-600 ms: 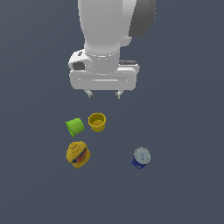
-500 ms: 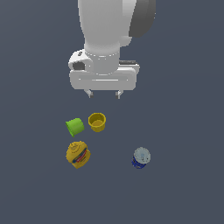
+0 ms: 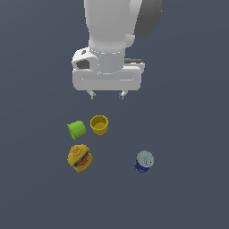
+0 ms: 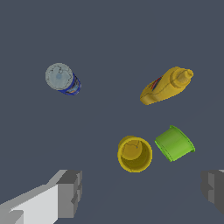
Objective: Pick up a designated object from a clutter of objects.
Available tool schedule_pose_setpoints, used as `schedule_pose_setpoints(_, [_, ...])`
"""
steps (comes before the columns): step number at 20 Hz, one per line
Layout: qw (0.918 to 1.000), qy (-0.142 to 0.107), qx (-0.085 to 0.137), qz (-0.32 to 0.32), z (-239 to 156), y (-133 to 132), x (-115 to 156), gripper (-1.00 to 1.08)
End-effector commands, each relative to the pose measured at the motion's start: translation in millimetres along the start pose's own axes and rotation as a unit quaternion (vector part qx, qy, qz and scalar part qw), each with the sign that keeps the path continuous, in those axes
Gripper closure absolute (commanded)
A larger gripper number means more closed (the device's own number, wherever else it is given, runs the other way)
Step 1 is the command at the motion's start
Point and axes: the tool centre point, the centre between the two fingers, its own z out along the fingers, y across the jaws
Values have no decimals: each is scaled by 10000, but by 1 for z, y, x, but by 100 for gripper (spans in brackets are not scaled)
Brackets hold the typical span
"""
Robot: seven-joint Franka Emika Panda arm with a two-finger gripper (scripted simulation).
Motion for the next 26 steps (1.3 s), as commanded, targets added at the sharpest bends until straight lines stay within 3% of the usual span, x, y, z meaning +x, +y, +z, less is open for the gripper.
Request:
schedule_pose_setpoints(1, [10000,7,-10,-27,0,0,0,-92])
schedule_pose_setpoints(13, [9999,-2,-10,-112,9,-8,13,-92])
schedule_pose_setpoints(26, [9979,-29,19,-641,69,-57,75,-92])
